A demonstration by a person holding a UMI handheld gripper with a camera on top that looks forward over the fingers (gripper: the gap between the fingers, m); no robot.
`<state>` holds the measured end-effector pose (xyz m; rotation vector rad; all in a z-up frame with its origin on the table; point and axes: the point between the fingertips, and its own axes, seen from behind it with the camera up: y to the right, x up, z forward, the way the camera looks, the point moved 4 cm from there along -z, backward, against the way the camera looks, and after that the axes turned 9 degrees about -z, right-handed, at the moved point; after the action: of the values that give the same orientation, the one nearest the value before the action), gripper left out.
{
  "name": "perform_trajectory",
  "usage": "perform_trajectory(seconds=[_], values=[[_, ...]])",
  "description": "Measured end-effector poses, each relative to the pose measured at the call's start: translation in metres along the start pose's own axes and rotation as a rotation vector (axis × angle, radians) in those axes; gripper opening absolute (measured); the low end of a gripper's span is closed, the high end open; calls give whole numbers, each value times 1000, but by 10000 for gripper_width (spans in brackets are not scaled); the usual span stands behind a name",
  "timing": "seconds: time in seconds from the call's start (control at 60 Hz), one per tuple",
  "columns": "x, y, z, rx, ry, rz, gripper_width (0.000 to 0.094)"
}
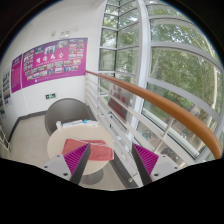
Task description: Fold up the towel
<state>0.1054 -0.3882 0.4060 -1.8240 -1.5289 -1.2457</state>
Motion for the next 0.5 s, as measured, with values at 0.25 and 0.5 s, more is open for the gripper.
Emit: perform_trajectory(seconds=[0.25,0.5], values=[[-37,-34,30,25,-94,-49,858],[-99,-159,79,132,-77,-55,860]])
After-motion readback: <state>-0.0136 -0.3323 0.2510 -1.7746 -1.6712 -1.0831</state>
